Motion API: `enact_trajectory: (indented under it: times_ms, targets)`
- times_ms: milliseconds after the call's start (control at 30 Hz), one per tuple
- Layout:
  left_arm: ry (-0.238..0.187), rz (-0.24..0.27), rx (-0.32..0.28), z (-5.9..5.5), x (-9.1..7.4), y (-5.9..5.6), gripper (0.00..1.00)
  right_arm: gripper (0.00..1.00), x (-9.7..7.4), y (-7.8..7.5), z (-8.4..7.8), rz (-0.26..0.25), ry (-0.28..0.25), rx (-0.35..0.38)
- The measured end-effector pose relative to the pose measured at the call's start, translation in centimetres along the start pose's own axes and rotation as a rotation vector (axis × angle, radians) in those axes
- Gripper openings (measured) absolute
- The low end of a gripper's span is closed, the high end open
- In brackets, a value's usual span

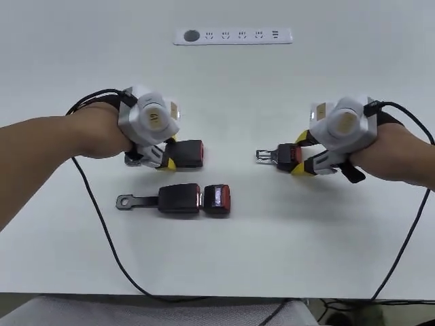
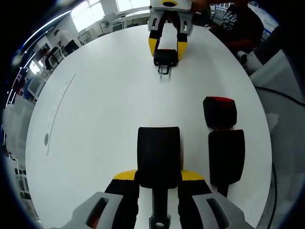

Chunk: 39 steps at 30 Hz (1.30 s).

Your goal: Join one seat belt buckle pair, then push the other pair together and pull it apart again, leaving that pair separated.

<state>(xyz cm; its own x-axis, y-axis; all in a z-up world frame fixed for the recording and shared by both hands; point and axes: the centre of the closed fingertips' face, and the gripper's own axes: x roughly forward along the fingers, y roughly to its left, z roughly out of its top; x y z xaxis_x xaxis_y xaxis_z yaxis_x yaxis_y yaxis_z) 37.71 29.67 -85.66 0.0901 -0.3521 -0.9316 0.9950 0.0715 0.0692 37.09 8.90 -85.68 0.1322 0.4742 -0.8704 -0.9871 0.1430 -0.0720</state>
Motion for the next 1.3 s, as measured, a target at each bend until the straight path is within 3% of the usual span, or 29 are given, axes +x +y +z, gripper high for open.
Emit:
enact_trajectory:
  times_ms: [700, 1033, 1300]
  targets:
    - [-0.005, -0.013, -0.009, -0.1, 0.1, 0.0, 0.32, 0.33, 4.2, 1.3, 7.4, 0.010, -0.045, -0.031]
    - [0.003, -0.014, -0.001, -0.1, 0.1, -0.1, 0.32, 0.33, 5.0, 1.2, 8.8, 0.007, -0.045, -0.022]
    - [0.007, -0.015, 0.002, 0.0, 0.1, -0.2, 0.32, 0.33, 5.1, 1.1, 9.7, 0.010, -0.049, -0.066]
